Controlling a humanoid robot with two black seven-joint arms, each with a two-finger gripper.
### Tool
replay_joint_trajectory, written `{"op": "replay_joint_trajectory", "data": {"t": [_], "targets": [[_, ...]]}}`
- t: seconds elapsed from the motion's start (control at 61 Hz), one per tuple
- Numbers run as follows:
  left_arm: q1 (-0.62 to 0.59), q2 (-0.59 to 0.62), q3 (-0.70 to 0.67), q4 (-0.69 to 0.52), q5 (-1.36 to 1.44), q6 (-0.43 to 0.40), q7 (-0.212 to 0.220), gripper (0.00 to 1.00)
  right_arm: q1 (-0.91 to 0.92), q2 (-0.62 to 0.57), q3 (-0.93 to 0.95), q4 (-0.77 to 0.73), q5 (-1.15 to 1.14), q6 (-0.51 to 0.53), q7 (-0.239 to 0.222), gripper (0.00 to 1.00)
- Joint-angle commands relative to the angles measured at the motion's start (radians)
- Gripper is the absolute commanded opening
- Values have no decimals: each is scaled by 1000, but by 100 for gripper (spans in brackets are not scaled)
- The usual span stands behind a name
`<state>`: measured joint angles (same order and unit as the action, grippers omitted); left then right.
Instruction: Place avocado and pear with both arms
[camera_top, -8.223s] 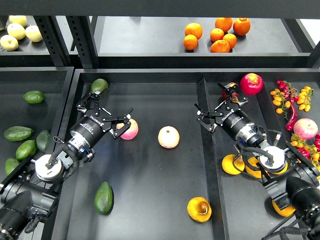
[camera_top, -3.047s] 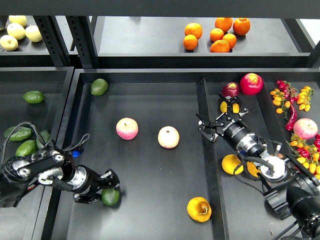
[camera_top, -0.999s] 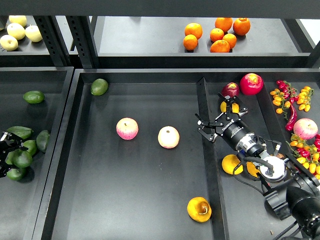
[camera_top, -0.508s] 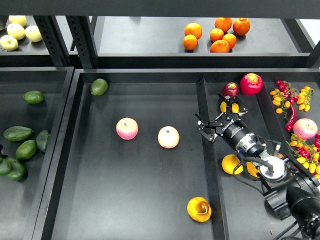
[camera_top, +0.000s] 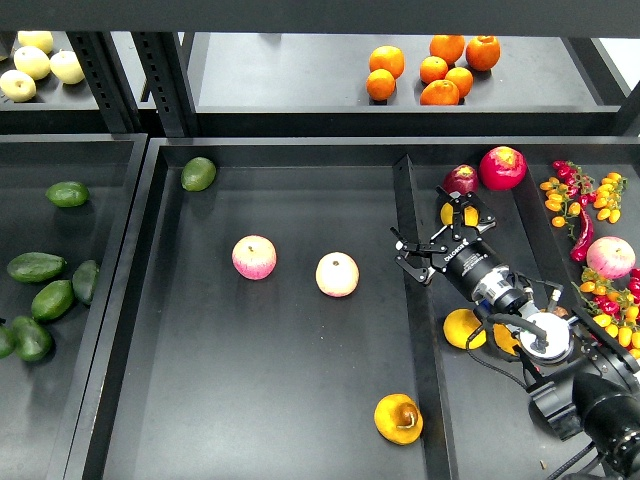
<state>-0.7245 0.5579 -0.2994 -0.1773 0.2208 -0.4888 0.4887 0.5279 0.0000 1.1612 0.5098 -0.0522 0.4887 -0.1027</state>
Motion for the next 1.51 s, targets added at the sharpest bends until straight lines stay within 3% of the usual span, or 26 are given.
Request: {"op": "replay_joint_trajectory", "data": {"t": [0.0, 0.524, 1.491], "targets": [[8, -26, 3, 32, 0, 0, 0, 31, 1, 0, -2, 1, 0, 0, 0, 100], [28, -52, 13, 41, 0, 0, 0, 40, 1, 0, 0, 1, 0, 0, 0, 100], [43, -78, 3, 39, 0, 0, 0, 83, -2, 0, -3, -1, 0, 0, 0, 100]]}}
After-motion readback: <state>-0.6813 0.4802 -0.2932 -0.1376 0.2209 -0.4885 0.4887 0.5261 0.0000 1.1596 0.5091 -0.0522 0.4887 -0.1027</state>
